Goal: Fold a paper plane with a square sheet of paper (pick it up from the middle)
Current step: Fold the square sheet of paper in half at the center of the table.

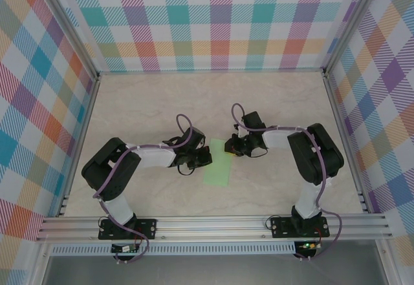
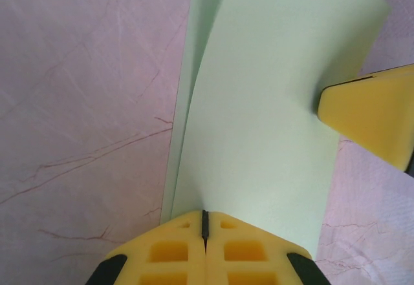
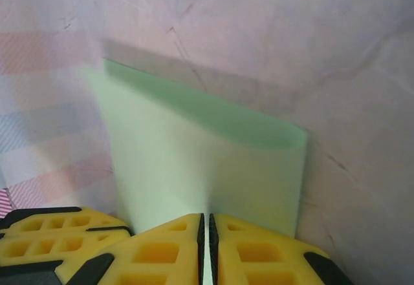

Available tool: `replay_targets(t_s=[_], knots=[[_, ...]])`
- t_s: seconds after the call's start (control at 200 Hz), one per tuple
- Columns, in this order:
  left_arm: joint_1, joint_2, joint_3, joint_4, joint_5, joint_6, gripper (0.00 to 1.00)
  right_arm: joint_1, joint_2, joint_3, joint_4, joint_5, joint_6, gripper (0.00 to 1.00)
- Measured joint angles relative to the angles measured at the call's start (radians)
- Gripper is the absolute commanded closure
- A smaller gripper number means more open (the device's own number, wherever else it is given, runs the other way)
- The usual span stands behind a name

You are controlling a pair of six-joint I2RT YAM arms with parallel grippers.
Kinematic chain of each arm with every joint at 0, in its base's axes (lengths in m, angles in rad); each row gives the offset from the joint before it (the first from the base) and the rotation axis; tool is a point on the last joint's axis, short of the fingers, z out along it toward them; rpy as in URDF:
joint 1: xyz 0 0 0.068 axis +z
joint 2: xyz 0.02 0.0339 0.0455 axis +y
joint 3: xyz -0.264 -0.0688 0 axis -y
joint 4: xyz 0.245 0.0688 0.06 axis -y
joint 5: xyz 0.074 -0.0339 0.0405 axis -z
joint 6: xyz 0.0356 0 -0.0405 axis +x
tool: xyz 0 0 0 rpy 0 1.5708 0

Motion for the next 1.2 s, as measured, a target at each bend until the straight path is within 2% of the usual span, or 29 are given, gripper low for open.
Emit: replay_targets(t_s=[0.28,0.515,0.775,1.2], knots=[[0.000,-0.002,-0.003,0.003,-0.002,0.000,1.00,-0.011,-0.008,0.018,-0.022,-0.013,-0.001,0.85],[0.000,-0.003,-0.003,0.003,-0.002,0.000,1.00,-0.063,-0.046,0.039,-0.021,-0.053,-0.008,0.84],[0.000,-0.003,-0.003,0.003,-0.002,0.000,1.00,-0.071,0.022,0.040,-0.022,-0.042,-0.020,0.84],[0.000,-0.005,-0.004,0.000,-0.002,0.000,1.00,-0.071,0.021,0.123,-0.135,-0.027,-0.046,0.84]])
